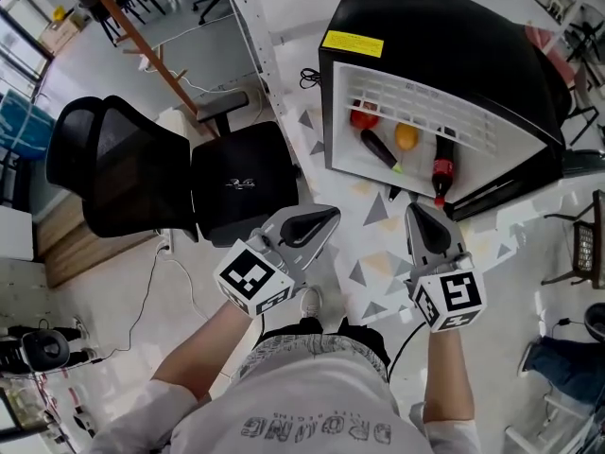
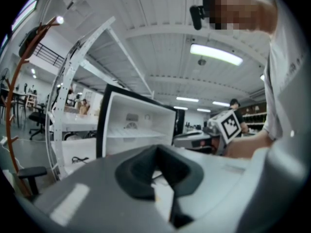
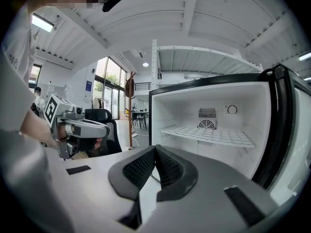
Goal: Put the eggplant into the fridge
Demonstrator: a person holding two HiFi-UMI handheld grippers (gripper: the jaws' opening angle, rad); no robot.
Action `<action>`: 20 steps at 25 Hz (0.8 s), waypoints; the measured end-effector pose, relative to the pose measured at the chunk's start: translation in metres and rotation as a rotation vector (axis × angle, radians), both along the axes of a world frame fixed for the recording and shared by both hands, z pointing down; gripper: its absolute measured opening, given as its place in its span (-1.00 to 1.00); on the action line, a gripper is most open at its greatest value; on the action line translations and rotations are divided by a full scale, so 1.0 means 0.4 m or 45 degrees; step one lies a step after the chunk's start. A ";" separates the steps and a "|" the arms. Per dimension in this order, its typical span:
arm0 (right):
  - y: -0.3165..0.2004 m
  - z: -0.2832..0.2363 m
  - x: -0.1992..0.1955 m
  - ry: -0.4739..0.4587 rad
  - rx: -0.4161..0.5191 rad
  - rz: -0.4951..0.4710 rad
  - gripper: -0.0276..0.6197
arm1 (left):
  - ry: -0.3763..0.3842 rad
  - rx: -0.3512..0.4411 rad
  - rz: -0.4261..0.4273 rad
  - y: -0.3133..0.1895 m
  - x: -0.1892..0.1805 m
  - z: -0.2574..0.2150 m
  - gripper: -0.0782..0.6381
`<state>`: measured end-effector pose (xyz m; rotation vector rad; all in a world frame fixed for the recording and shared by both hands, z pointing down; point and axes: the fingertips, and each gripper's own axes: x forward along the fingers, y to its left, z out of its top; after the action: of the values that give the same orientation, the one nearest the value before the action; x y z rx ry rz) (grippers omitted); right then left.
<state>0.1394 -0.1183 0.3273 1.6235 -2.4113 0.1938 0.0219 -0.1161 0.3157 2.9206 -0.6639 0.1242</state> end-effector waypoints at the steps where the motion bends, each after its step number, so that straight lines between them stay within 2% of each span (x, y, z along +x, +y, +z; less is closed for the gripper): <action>1: 0.005 -0.004 0.000 -0.004 0.001 0.002 -0.90 | 0.001 0.002 0.001 0.000 -0.002 -0.002 -0.76; 20: 0.047 -0.023 -0.012 -0.043 -0.021 0.010 -0.90 | 0.008 0.005 0.021 0.002 -0.012 -0.006 -0.76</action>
<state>0.1346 -0.0995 0.3180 1.6360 -2.4218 0.2439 0.0169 -0.1154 0.3132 2.9297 -0.6397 0.1161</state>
